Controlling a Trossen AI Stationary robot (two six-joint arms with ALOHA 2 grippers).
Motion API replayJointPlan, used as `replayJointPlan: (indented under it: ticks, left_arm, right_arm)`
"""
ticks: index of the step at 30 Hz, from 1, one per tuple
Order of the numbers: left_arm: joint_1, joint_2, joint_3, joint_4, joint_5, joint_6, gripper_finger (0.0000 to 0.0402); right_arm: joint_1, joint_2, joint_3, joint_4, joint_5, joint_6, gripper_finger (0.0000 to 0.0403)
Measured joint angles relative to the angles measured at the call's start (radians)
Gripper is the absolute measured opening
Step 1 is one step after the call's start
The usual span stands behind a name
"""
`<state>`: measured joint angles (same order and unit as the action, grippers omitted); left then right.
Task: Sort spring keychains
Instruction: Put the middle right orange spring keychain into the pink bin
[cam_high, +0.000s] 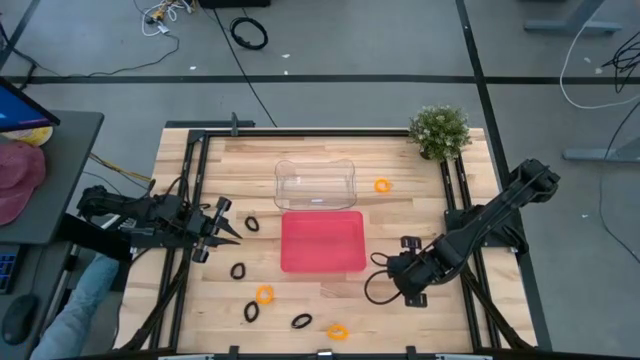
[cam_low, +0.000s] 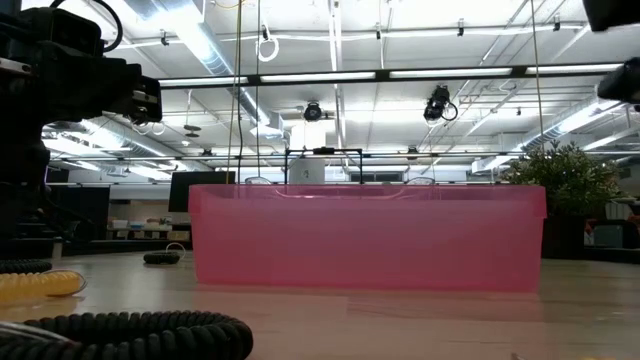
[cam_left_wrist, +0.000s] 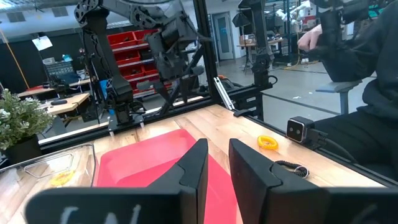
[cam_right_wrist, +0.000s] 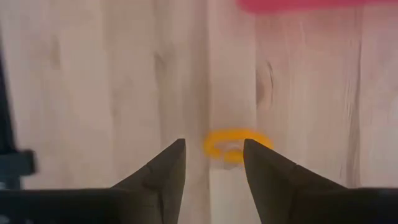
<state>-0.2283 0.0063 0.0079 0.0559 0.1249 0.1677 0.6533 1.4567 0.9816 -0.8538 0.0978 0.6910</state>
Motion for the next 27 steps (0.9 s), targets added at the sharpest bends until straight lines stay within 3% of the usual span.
replayJointPlan:
  ticks: [13, 27]
  left_arm:
    - [0.000, 0.000, 0.000, 0.000, 0.000, 0.000, 0.0069]
    - [0.000, 0.000, 0.000, 0.000, 0.000, 0.000, 0.0069]
  right_arm:
    - [-0.062, 0.000, -0.216, 0.110, -0.006, -0.028, 0.0166]
    - [-0.150, -0.004, -0.357, 0.264, -0.009, -0.072, 0.0166]
